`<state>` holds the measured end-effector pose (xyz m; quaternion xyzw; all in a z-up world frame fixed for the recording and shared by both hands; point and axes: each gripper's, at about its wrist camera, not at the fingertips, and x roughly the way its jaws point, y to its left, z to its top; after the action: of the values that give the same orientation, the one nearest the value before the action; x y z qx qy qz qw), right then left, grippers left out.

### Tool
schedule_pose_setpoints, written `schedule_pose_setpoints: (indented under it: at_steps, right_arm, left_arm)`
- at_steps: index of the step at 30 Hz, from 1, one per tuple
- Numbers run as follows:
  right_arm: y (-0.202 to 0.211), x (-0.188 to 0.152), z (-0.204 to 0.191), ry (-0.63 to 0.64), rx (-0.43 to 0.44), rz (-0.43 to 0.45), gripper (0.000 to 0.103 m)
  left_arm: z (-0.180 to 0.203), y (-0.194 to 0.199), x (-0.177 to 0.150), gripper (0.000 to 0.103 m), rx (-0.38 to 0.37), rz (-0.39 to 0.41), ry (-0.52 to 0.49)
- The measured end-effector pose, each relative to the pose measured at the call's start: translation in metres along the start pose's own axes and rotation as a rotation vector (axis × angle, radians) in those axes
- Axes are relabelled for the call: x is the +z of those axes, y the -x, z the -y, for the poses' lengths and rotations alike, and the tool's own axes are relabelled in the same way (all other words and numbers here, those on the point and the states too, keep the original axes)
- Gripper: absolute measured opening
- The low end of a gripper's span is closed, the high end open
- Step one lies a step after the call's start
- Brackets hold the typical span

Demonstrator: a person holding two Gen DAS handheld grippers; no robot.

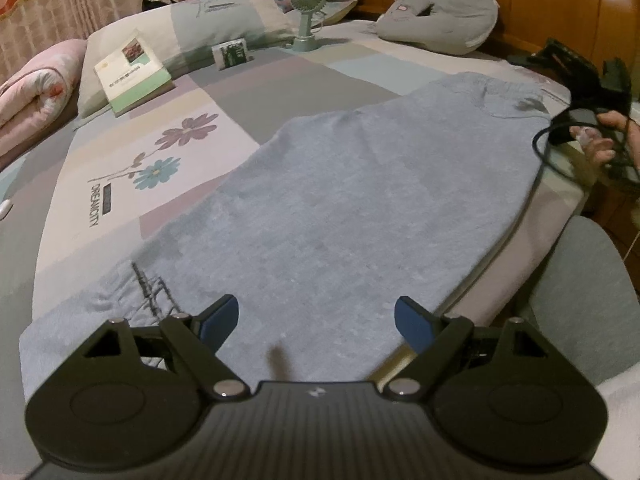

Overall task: Fold clothes
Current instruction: 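Close the right gripper on the folded pants end and lift it, then carry the held pants end with the right gripper over the pants body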

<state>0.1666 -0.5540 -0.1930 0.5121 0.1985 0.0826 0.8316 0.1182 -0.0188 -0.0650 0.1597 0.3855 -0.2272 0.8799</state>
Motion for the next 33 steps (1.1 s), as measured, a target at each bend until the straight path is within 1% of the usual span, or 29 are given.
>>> schedule_pose_setpoints:
  at_steps: [2,6,7,8,9,10,11,12,13,15,17,19,22,25,27,33]
  right_arm:
    - [0.001,-0.004,0.000,0.012,-0.019,0.017,0.097]
    - [-0.003,-0.019,-0.014,0.184,-0.085,-0.013,0.096]
    - [-0.003,-0.021,-0.015,0.217,-0.103,-0.014,0.090]
    - [-0.001,-0.021,-0.011,0.201,-0.119,0.005,0.085]
    - [0.001,-0.020,-0.008,0.185,-0.134,0.024,0.074]
    - [0.003,-0.019,-0.004,0.166,-0.147,0.042,0.059]
    - [0.007,-0.017,0.004,0.128,-0.148,0.054,0.050]
    - [0.010,-0.015,0.012,0.091,-0.149,0.067,0.030]
    - [0.013,-0.013,0.019,0.057,-0.149,0.077,0.025]
    - [0.013,-0.012,0.021,0.053,-0.129,0.069,0.026]
    - [0.007,-0.013,0.014,0.069,-0.170,0.065,0.027]
    - [0.003,-0.014,0.009,0.089,-0.201,0.062,0.032]
    - [0.003,-0.019,0.008,0.127,-0.205,0.077,0.028]
    - [0.001,-0.021,0.005,0.161,-0.222,0.078,0.027]
    - [-0.002,-0.020,0.003,0.165,-0.235,0.073,0.028]
    - [-0.004,-0.018,0.004,0.140,-0.227,0.064,0.028]
  left_arm:
    - [0.001,0.000,0.000,0.085,-0.008,0.003,-0.001]
    - [0.001,-0.001,-0.001,0.085,-0.006,-0.002,0.001]
    - [0.001,-0.001,-0.001,0.085,-0.005,-0.001,0.001]
    - [0.000,0.000,-0.001,0.085,-0.004,0.000,0.002]
    - [0.000,0.001,-0.001,0.085,-0.002,0.003,0.004]
    - [0.000,0.002,-0.001,0.085,-0.002,0.005,0.006]
    - [-0.001,0.002,-0.002,0.085,0.000,0.004,0.008]
    - [-0.001,0.002,-0.002,0.085,0.003,0.003,0.010]
    - [-0.002,0.002,-0.002,0.085,0.005,0.003,0.011]
    - [-0.002,0.002,-0.003,0.085,0.010,-0.002,0.011]
    - [-0.001,0.001,-0.002,0.085,0.008,-0.004,0.011]
    - [0.000,0.001,-0.002,0.085,0.005,-0.005,0.008]
    - [0.000,0.000,-0.001,0.085,0.003,-0.005,-0.002]
    - [-0.002,0.001,-0.001,0.085,0.012,-0.010,-0.003]
    - [-0.004,0.001,-0.001,0.085,0.023,-0.009,-0.001]
    - [-0.010,0.004,-0.003,0.085,0.037,-0.005,0.019]
